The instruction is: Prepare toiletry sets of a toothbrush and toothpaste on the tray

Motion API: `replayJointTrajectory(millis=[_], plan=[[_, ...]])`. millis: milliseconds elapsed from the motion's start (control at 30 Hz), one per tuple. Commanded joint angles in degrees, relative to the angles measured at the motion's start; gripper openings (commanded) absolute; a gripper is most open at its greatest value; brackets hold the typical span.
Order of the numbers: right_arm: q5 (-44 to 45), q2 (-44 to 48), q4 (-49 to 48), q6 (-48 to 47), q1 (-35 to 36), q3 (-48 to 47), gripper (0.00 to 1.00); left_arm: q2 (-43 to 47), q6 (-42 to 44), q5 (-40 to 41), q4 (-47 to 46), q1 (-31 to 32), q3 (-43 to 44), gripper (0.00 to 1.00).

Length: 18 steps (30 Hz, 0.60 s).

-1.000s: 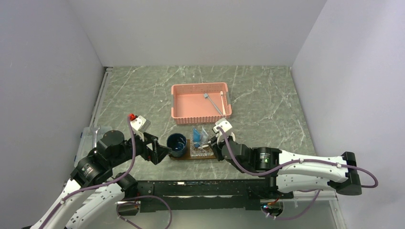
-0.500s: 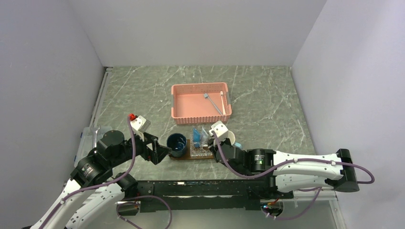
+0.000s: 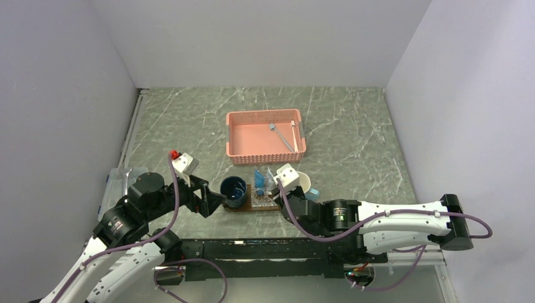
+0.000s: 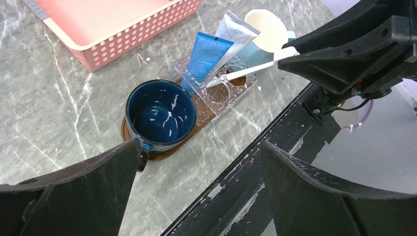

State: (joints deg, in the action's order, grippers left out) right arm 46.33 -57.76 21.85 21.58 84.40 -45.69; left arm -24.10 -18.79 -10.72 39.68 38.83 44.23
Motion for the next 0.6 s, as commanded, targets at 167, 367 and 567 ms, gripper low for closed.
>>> replayJointTrajectory(millis=[167, 367, 567], plan=[[2.7, 2.6, 0.8, -0.1, 1.3, -3.7, 0.38, 0.2, -0.3, 0.4, -2.8, -0.1, -0.3, 0.96], [2.5, 4.3, 1.3, -0.5, 1.7, -4.8, 0.41, 0.4, -0.4, 0.5, -2.7, -0.1, -0.3, 0.96], [4.9, 3.9, 2.7, -2.8, 1.7, -9.4, 0.43, 0.4, -0.4, 0.5, -2.8, -0.1, -0.4, 0.96]])
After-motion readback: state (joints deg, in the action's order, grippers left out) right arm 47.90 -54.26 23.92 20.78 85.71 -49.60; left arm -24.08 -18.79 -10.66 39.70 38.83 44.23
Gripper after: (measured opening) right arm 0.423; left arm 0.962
